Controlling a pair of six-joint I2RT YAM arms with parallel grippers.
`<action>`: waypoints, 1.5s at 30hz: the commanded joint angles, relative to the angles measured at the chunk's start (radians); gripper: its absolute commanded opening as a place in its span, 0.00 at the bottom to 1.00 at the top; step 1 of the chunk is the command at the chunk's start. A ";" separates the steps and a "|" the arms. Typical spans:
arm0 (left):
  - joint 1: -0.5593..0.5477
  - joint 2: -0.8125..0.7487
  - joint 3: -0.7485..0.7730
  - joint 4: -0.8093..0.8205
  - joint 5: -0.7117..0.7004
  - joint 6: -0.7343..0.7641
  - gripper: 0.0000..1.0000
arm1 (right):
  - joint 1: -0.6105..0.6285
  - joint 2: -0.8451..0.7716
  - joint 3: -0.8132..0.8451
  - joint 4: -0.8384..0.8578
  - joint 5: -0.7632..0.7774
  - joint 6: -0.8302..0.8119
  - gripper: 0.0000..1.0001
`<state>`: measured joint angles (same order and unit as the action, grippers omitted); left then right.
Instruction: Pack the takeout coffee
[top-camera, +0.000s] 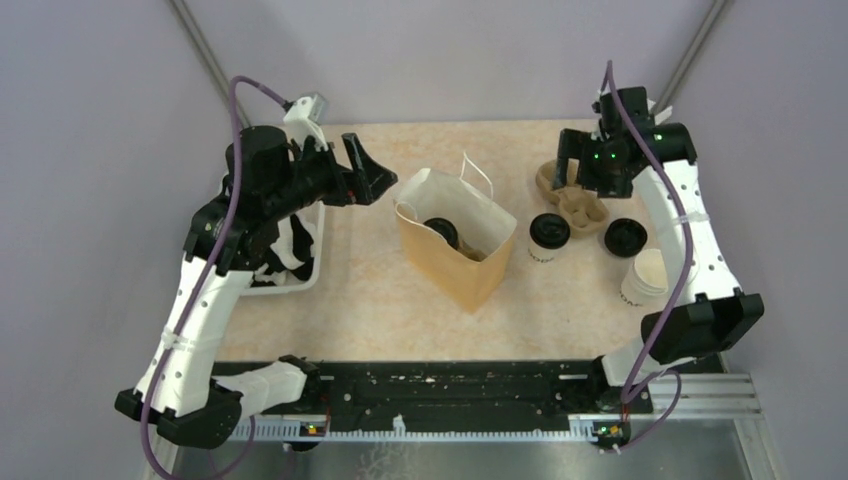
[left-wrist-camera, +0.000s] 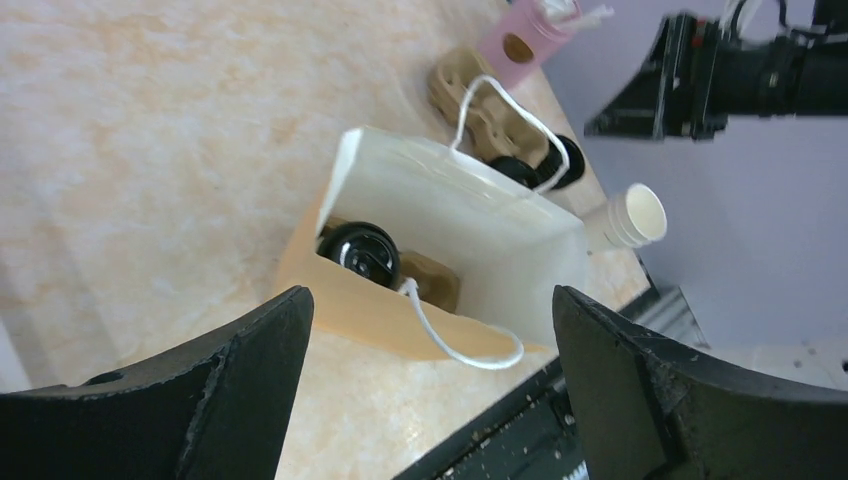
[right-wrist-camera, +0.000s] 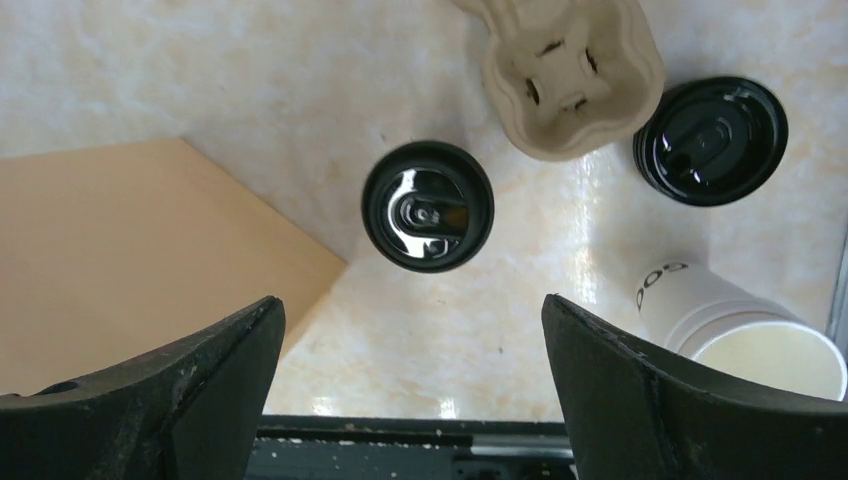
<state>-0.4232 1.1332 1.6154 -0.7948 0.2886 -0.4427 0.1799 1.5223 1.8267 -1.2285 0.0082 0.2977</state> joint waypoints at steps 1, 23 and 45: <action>0.005 0.013 0.050 0.014 -0.186 0.009 0.96 | 0.007 0.029 -0.094 0.014 0.027 -0.044 0.99; 0.011 -0.033 -0.097 0.057 -0.160 -0.057 0.98 | 0.131 0.186 -0.217 0.107 0.196 -0.023 0.85; 0.016 -0.015 -0.095 0.060 -0.127 -0.041 0.98 | 0.142 0.196 -0.313 0.182 0.205 -0.024 0.79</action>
<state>-0.4133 1.1213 1.5223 -0.7853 0.1429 -0.4950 0.3103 1.7130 1.5154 -1.0763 0.1928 0.2722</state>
